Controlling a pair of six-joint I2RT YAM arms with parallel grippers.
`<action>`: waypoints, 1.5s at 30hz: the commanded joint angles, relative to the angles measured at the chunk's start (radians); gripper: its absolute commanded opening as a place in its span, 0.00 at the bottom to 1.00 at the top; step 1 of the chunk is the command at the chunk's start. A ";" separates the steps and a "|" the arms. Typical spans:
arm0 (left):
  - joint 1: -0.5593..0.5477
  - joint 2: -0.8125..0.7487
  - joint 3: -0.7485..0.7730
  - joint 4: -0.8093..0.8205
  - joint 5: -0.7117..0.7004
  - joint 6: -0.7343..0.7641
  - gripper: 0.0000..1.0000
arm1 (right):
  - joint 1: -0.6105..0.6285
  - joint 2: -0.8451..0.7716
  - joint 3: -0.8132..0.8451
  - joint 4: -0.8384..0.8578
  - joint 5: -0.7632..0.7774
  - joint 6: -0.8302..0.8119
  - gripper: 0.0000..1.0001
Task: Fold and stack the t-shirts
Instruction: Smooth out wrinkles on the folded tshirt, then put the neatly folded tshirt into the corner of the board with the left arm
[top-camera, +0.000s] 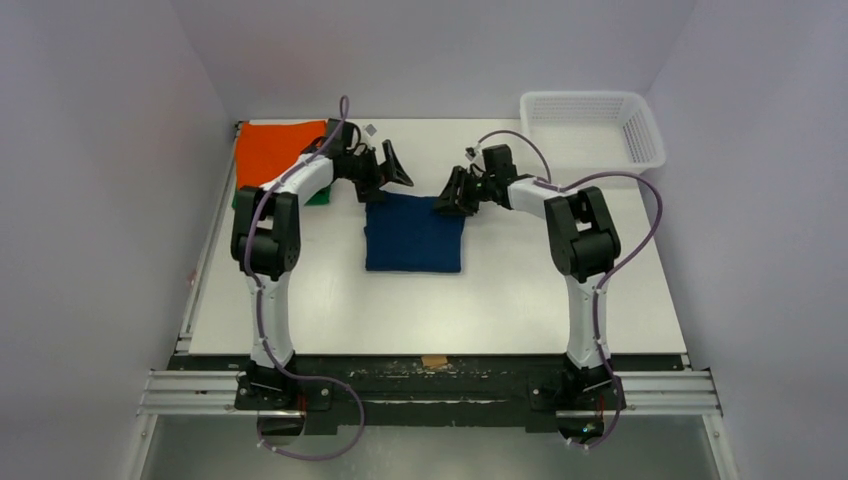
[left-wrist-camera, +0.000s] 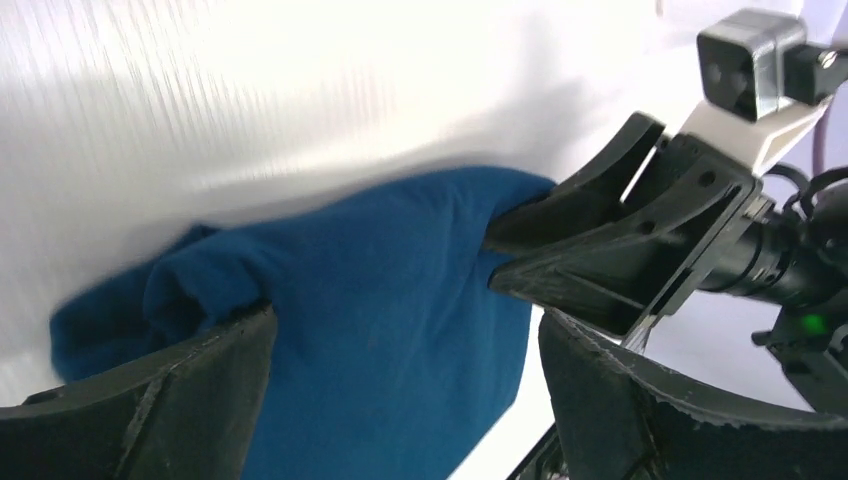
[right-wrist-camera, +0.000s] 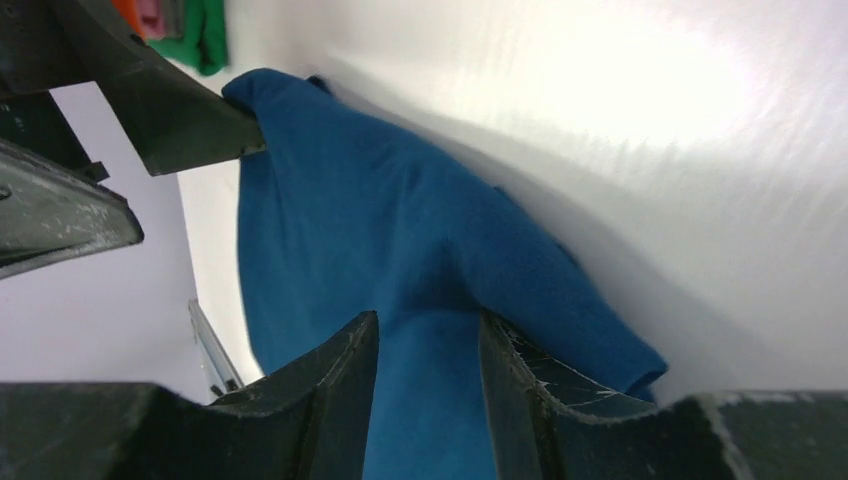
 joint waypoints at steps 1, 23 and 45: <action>0.002 0.130 0.146 -0.039 0.003 -0.026 1.00 | -0.017 0.041 0.089 0.049 -0.017 0.025 0.41; -0.002 -0.404 -0.158 -0.165 -0.304 0.020 1.00 | -0.027 -0.647 -0.277 -0.221 0.442 -0.068 0.44; -0.107 -0.060 -0.132 -0.229 -0.395 0.006 0.86 | -0.026 -1.329 -0.715 -0.397 0.726 0.012 0.46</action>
